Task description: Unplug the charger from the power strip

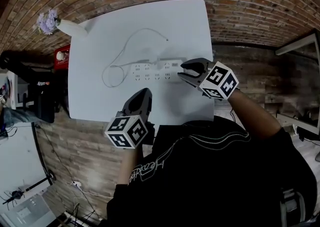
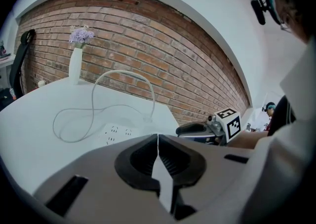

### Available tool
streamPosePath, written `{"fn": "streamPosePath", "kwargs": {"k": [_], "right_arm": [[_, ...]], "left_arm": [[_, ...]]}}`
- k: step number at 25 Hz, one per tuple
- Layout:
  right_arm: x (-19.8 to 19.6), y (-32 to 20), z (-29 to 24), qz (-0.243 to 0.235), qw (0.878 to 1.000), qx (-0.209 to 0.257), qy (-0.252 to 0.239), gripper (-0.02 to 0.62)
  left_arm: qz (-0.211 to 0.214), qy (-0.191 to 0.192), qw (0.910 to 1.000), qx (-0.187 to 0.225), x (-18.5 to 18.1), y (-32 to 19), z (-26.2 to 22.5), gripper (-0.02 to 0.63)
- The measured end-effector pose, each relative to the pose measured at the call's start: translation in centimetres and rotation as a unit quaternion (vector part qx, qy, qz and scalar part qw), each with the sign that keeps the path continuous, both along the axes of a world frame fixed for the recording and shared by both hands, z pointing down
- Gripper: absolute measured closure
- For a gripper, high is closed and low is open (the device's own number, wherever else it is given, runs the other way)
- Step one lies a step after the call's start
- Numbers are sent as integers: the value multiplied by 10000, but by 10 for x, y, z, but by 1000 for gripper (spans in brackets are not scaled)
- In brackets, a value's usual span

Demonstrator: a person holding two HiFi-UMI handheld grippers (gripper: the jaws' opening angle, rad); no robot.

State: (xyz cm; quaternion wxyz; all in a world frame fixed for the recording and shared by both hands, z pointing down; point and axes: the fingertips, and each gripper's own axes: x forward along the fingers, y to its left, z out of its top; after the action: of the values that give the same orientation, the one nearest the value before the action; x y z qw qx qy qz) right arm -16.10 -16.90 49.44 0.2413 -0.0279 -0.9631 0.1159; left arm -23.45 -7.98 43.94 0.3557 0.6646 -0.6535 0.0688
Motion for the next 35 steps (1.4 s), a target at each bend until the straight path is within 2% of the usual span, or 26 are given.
{"fn": "streamPosePath", "kwargs": {"k": [6,12,17,23,25,29,35], "right_arm": [[-13,-5,19,-306,9987,400,117,474],[-22,-4,33,-529,9952,821,33,447],[-22,3,40,-589,9925,1056,182,451],[-22,3,40,-546,9929,1052,123,451],[-22,2,40,-537,9928,1065,78,451],[-21,1,40,-516,9929,1071,34,451],[-21,2,39,-483,9926,1109,-60,453]], "left_arm": [[6,204,9998,-66,-7,-4,12,600],[62,267,9996,-107,-11,-14,23,600],[291,74,9995,-95,-5,-22,32,598],[121,-125,9998,-71,-13,-36,39,594],[78,-232,9997,-15,-16,-42,39,525],[-28,-382,9992,97,-19,-58,43,444],[-87,-901,9958,125,-16,-84,48,373]]}}
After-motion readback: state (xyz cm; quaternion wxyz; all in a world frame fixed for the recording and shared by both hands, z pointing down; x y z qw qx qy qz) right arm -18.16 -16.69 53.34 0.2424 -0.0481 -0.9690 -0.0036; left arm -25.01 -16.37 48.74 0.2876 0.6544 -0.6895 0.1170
